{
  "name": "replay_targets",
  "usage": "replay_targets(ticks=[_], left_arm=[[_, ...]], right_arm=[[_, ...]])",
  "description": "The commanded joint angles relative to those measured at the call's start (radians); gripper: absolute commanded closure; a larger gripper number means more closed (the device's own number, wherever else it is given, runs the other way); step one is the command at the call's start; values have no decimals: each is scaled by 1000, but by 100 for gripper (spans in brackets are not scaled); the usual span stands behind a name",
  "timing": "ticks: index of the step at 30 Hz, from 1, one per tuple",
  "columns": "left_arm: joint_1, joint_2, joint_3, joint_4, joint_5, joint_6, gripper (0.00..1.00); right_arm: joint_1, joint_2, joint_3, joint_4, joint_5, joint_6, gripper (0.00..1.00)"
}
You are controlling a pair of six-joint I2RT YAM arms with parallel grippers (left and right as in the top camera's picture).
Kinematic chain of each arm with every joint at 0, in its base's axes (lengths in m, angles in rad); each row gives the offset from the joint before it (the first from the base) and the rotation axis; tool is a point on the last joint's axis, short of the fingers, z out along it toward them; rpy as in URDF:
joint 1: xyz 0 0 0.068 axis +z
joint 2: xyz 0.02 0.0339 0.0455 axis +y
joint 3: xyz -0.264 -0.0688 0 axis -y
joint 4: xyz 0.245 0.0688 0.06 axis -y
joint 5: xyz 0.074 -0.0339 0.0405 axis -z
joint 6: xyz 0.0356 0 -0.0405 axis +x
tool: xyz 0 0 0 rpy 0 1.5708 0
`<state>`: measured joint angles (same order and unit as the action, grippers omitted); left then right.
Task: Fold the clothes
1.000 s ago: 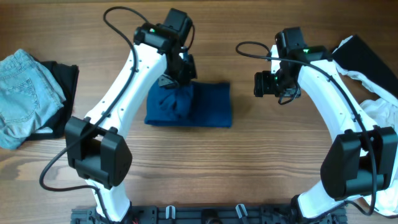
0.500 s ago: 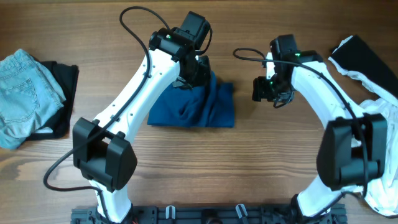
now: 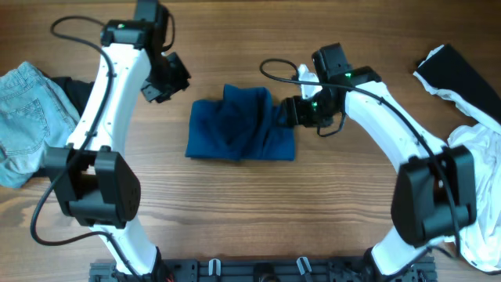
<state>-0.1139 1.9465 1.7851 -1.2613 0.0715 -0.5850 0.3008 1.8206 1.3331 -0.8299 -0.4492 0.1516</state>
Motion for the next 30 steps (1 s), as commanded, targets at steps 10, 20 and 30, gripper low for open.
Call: replay_targets(ticks=[10,20,30], left_arm=[[92,29,-320,211,194,57,60],[92,29,-418,279,228,61,61],[92,29,-418,275,228,61,61]], right_arm=[[333,-66,40,98,120,-47,28],[477,21,40,201,286,-74,32],[449,-8,40,19,792,525,96]])
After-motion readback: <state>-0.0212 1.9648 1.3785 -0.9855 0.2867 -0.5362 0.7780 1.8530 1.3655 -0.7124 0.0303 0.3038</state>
